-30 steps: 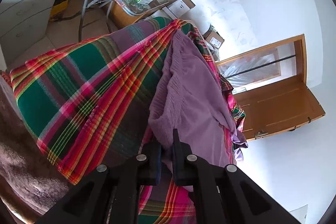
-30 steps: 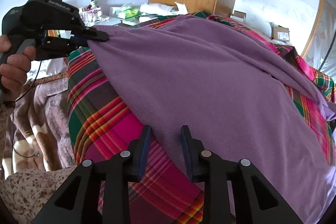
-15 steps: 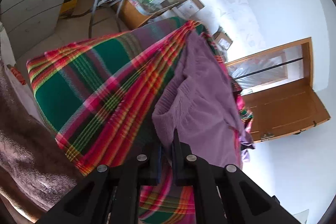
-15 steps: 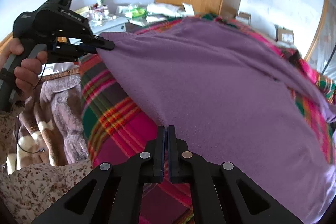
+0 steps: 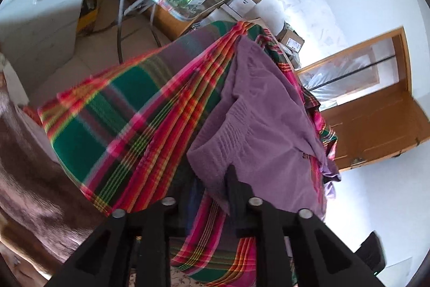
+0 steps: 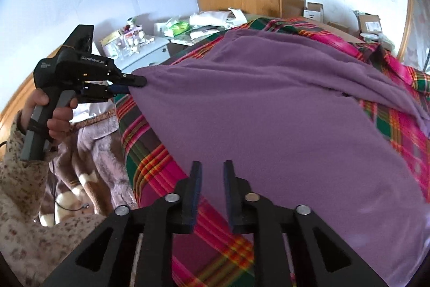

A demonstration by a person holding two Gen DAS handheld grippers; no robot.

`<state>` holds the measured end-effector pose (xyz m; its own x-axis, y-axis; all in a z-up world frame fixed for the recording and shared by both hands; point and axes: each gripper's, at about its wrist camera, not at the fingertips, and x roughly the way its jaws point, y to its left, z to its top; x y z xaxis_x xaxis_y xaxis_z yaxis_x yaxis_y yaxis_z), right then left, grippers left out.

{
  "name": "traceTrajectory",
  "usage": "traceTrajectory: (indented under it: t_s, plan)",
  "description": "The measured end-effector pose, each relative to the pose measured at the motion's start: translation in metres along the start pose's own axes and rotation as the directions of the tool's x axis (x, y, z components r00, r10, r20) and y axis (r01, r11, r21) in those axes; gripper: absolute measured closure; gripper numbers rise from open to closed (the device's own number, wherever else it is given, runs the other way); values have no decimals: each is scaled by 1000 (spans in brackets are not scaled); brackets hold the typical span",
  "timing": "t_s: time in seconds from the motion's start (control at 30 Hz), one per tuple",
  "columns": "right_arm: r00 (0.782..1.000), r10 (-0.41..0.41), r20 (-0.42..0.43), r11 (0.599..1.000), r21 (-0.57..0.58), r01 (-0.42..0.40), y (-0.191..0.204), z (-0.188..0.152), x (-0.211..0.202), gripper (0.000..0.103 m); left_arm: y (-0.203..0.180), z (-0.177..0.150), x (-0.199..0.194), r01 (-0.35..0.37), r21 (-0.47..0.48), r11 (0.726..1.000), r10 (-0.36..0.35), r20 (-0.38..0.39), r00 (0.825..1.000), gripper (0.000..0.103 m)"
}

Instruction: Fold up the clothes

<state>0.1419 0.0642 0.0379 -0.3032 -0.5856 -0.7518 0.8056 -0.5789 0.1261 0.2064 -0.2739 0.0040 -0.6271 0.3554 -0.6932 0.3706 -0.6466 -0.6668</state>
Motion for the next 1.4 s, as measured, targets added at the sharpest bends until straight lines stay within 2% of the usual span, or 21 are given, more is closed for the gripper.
traceTrajectory:
  t_s: [0.1,0.2,0.27,0.37,0.43,0.5,0.57,0.67,0.73,0.8,0.87,0.97,1.13,1.27,1.33,1.4]
  plan:
    - [999,-33,8,999,-32,33,-11,9,-17,82,-7,4,-6,-41,22,999,42,-8,999,79]
    - [998,-55,24,998,-23,55,-29,21,-31,81,-1,8,-12,-85,-15,996,84,-13,996,79]
    - [997,-74,31,997,-23,75,-41,31,-37,81,1,13,-20,-134,-22,991,134,20,991,79]
    - [991,-130,43,990,-47,132,-58,51,-47,81,-6,27,-27,-114,-31,993,116,61,991,79]
    - [984,-170,57,982,-68,174,-69,66,-55,81,-21,39,-27,-115,1,993,115,79,990,77]
    - [980,-181,80,979,-81,187,-82,84,-66,81,-45,53,-25,-166,82,983,156,109,982,76]
    - [970,-216,110,970,-89,226,-96,106,-78,81,-72,69,-22,-182,164,969,162,130,978,76]
    - [959,-238,156,962,-98,254,-117,142,-93,81,-116,95,-14,-170,305,937,128,152,980,75]
    - [960,-240,145,963,-89,254,-135,158,-81,76,-137,112,-1,-169,361,917,120,154,981,73]
    - [961,-246,129,963,-79,257,-153,174,-65,72,-158,122,20,-166,435,885,113,143,983,71]
    - [961,-251,113,963,-70,259,-171,189,-49,72,-171,129,46,-156,501,851,112,117,987,71]
    - [963,-268,18,962,-50,268,-199,191,4,72,-181,140,96,-184,540,821,181,59,982,71]
    - [973,-215,-83,976,-37,213,-230,192,68,72,-189,147,150,-195,650,735,248,11,969,71]
    - [976,-178,-122,983,-63,171,-235,198,100,70,-192,156,186,-200,717,668,294,-7,956,71]
    - [976,-168,-139,984,-88,157,-235,198,110,60,-193,159,195,-209,735,645,311,-2,951,70]
    - [975,-159,-155,983,-113,143,-234,199,121,58,-192,158,204,-215,760,613,331,1,944,70]
